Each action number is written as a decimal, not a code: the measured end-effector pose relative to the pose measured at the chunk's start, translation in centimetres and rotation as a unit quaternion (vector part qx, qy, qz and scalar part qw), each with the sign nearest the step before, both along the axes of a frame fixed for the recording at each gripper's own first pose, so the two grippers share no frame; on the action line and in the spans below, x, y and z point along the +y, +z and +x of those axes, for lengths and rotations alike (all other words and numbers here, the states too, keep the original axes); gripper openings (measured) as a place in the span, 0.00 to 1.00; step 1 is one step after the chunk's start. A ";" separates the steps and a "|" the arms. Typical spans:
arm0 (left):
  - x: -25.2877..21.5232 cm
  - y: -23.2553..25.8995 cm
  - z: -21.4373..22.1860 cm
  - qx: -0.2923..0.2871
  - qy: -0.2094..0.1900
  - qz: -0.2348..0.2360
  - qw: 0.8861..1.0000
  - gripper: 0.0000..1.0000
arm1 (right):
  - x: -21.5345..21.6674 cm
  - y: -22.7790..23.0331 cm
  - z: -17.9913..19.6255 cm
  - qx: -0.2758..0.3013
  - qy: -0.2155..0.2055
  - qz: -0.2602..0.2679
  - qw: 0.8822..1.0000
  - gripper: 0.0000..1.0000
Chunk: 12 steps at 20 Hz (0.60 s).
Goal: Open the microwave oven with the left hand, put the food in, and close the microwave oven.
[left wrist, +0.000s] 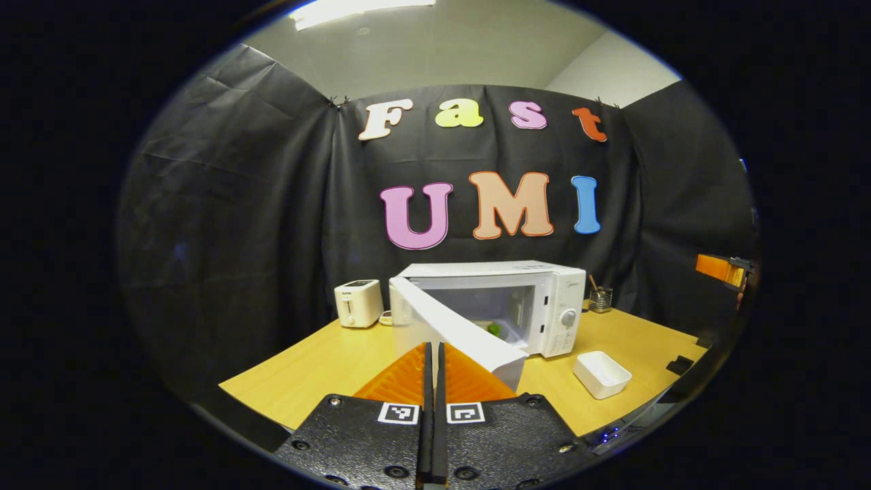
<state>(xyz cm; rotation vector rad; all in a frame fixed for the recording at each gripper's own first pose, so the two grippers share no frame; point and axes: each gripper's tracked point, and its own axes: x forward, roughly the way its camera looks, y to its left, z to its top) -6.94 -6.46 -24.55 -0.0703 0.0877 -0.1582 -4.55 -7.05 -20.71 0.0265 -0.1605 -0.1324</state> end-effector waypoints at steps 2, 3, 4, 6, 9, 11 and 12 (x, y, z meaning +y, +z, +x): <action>-1.4 0.3 0.5 -0.005 -0.011 -0.004 1.000 0.01 | 0.1 0.0 0.0 -0.002 -0.003 0.000 1.000 0.92; -2.0 0.4 0.8 -0.007 -0.015 -0.005 1.000 0.01 | 0.4 0.0 0.0 -0.002 -0.001 0.000 1.000 0.92; -2.8 0.1 1.2 -0.005 -0.018 -0.008 1.000 0.01 | 0.8 0.0 -0.1 -0.002 0.003 -0.001 1.000 0.92; -4.0 -0.2 2.1 -0.002 -0.023 -0.009 1.000 0.01 | 1.5 0.0 -0.2 -0.001 0.012 -0.005 1.000 0.92; -5.6 -0.1 3.7 -0.011 -0.031 0.002 0.999 0.01 | 2.4 0.0 0.0 -0.002 0.019 -0.005 1.000 0.92; -6.2 0.0 5.1 -0.015 -0.027 0.004 1.000 0.01 | 3.1 -0.2 0.0 0.000 0.026 0.002 1.000 0.92; -6.4 0.0 5.7 -0.017 -0.021 -0.003 1.000 0.01 | 3.6 -0.3 -0.1 0.001 0.031 0.008 0.999 0.92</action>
